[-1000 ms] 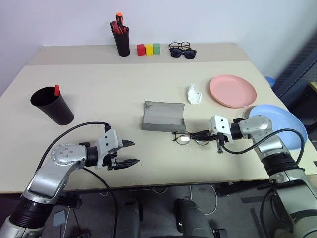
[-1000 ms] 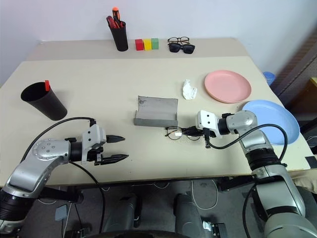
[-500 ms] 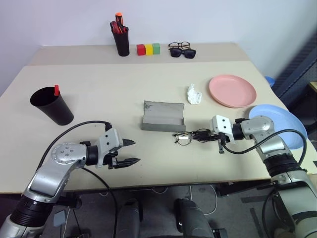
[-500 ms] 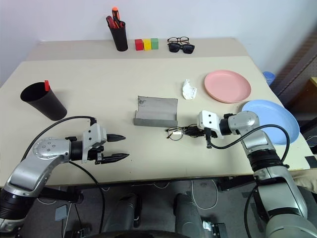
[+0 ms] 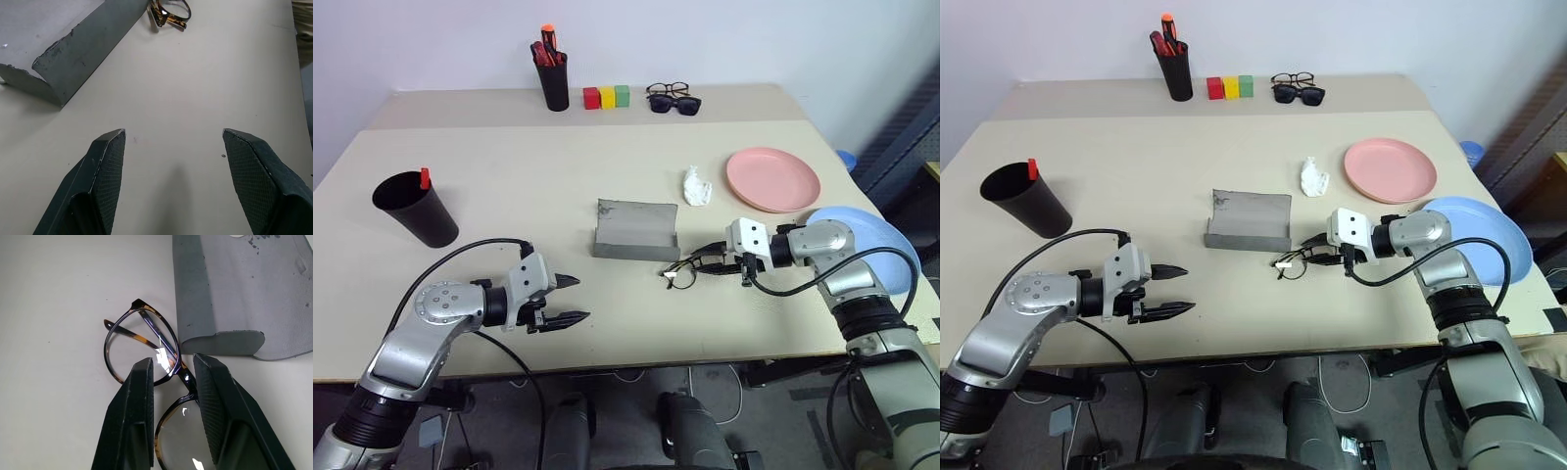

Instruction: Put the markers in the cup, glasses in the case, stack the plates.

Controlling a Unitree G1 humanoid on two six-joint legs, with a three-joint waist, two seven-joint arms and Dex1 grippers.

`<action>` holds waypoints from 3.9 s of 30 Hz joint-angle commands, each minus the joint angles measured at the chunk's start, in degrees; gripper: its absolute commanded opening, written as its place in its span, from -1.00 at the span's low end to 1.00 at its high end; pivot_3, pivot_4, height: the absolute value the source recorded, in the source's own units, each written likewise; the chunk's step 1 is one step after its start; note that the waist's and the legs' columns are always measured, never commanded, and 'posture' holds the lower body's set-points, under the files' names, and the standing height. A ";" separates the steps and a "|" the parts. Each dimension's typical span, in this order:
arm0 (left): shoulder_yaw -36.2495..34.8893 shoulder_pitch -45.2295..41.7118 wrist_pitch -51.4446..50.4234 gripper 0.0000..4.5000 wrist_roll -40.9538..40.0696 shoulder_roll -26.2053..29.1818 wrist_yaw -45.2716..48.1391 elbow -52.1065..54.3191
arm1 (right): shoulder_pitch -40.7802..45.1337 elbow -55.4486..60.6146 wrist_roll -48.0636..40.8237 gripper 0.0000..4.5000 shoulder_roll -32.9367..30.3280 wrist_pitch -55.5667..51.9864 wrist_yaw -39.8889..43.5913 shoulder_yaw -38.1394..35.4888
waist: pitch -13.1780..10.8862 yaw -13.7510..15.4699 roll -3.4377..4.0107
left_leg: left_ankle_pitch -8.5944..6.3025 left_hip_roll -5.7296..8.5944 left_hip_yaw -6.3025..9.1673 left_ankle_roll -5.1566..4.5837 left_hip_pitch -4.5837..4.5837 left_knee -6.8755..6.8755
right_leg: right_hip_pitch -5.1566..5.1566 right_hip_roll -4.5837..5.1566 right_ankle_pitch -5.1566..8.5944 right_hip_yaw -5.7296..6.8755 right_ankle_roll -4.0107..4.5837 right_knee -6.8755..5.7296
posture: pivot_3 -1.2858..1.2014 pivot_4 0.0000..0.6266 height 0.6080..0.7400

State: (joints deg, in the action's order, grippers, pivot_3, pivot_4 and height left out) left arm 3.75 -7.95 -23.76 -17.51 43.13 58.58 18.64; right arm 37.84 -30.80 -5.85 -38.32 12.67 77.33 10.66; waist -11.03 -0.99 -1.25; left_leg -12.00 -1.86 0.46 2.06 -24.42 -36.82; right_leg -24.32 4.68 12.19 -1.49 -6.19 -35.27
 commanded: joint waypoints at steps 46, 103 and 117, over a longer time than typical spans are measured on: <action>-1.04 1.95 -1.27 0.44 -0.73 1.40 -1.67 4.08 | 5.11 -9.33 3.42 -0.99 1.50 9.10 -2.53 -0.64 | -0.01 -0.13 0.02 | 0.00 0.00 -0.01 0.00 0.00 0.03 | 0.00 0.00 0.00 0.00 0.00 0.03 | 0.03 -0.52 1.00; -8.81 1.98 -2.79 0.44 -16.31 -1.40 1.63 5.09 | 10.90 -20.07 7.45 0.21 6.21 13.95 -4.44 0.54 | -0.03 -0.21 0.05 | 0.00 0.00 -0.01 0.00 0.01 0.06 | 0.00 -0.01 0.00 0.00 0.01 0.04 | 0.03 -0.52 1.00; -9.98 4.15 -2.73 0.44 -16.66 -0.79 0.09 6.65 | 11.02 -22.43 7.50 -0.99 5.94 14.24 -3.43 -0.03 | -0.05 -0.20 0.08 | 0.00 0.00 -0.01 0.00 0.03 0.07 | 0.00 -0.01 0.00 0.00 0.01 0.04 | 0.03 -0.52 1.00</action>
State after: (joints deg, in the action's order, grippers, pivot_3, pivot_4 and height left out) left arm -5.11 -4.01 -27.14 -33.21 42.07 58.84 23.42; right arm 48.93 -54.05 2.13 -31.46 26.71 73.39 11.38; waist -11.08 -1.19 -1.18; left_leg -12.00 -1.86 0.45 2.06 -24.40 -36.75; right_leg -24.31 4.67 12.18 -1.49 -6.19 -35.23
